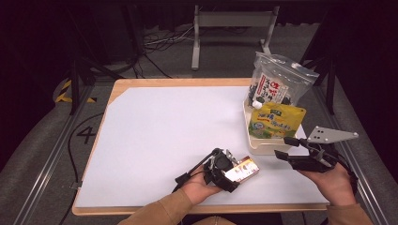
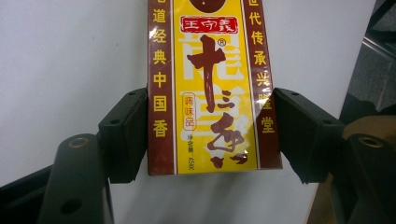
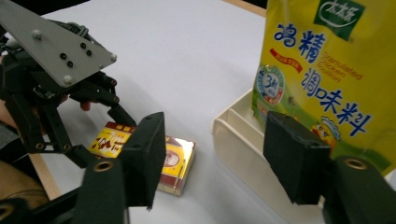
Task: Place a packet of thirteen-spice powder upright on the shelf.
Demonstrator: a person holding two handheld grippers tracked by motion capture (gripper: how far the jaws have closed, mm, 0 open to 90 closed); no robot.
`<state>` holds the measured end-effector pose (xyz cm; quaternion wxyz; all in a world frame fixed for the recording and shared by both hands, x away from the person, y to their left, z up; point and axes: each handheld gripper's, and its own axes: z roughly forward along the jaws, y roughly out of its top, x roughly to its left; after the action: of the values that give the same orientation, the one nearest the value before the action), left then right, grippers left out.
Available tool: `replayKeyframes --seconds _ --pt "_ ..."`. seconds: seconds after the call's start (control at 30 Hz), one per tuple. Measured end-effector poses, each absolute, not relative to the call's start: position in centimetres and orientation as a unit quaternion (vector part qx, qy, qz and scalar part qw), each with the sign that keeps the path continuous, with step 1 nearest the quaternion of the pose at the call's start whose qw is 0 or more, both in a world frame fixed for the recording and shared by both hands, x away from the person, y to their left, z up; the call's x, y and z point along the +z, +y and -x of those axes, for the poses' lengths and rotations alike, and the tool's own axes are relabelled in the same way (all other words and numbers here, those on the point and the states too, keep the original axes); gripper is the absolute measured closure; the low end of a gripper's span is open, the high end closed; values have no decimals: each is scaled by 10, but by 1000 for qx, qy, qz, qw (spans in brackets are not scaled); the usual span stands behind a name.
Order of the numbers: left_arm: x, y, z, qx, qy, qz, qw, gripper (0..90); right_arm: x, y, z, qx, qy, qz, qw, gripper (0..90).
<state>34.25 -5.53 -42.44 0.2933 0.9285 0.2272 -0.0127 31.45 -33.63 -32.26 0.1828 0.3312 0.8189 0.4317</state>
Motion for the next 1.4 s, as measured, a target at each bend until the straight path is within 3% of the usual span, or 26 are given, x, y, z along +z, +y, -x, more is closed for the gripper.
replayKeyframes --seconds 0.53,1.17,1.4 --pt "-399 -33 -331 22 213 -907 361 326 -314 -326 -313 423 836 -312 159 468" --pt "-384 0 -315 146 184 -839 490 323 -280 -305 -309 432 839 -291 159 453" --pt "-389 5 -314 156 181 -812 532 323 -274 -296 -311 435 841 -283 153 437"
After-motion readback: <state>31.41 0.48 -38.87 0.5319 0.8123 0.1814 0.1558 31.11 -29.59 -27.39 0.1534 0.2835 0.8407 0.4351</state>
